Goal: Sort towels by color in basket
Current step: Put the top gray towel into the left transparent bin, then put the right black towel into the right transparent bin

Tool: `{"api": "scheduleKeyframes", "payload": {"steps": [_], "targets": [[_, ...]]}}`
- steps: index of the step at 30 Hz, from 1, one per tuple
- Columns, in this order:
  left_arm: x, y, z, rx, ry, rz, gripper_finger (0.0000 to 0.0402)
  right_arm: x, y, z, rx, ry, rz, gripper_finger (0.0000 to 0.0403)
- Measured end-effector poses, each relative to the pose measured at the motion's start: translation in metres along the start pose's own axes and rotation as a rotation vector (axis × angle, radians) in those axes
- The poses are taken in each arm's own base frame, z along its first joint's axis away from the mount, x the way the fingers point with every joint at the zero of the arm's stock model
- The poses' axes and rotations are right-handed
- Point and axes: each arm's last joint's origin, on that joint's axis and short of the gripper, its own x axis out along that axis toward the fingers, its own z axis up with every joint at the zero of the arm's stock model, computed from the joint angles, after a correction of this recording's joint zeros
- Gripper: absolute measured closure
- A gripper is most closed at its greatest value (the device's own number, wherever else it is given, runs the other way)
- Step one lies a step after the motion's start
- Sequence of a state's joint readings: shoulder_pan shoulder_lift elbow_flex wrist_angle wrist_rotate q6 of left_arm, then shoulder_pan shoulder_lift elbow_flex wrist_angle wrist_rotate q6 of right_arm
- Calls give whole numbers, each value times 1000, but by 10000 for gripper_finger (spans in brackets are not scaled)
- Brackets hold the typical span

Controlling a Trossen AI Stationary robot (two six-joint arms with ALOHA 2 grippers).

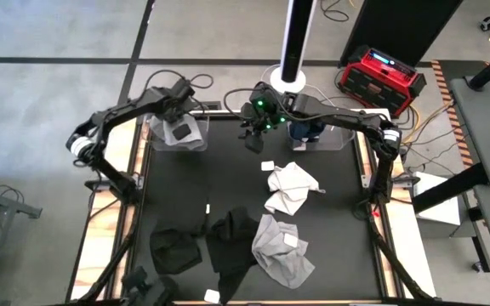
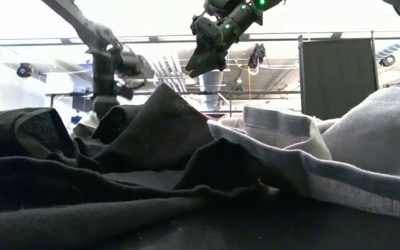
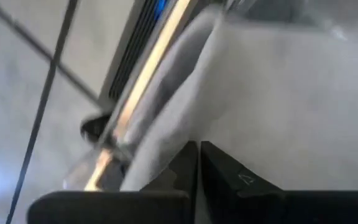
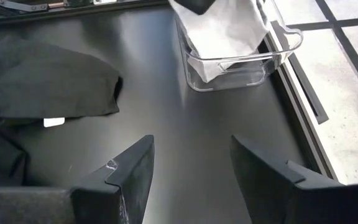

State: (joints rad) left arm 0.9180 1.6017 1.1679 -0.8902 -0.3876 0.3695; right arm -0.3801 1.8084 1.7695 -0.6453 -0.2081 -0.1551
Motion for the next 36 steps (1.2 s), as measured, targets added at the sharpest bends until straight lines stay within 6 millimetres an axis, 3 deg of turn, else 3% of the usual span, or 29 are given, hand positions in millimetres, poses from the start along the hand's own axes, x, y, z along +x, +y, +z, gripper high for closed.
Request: {"api": "scheduleKeyframes", "payload": {"steps": [10, 17, 22, 28, 32, 36], "targets": [[44, 10, -8, -62, 200, -69, 401, 2, 0, -3, -1, 10, 2, 199], [48, 8, -8, -26, 228, -37, 401, 2, 0, -3, -1, 10, 2, 199], [24, 15, -4, -46, 130, -49, 401, 2, 0, -3, -1, 10, 2, 199], [-26, 19, 0, -140, -47, -27, 402, 3, 0, -5, -2, 21, 4, 199], [-64, 0, -3, -136, -209, -123, 402, 8, 6, -13, -11, 69, 30, 199], [-98, -31, -10, -73, -374, -131, 402, 19, 25, -23, -60, 106, 107, 200]]}}
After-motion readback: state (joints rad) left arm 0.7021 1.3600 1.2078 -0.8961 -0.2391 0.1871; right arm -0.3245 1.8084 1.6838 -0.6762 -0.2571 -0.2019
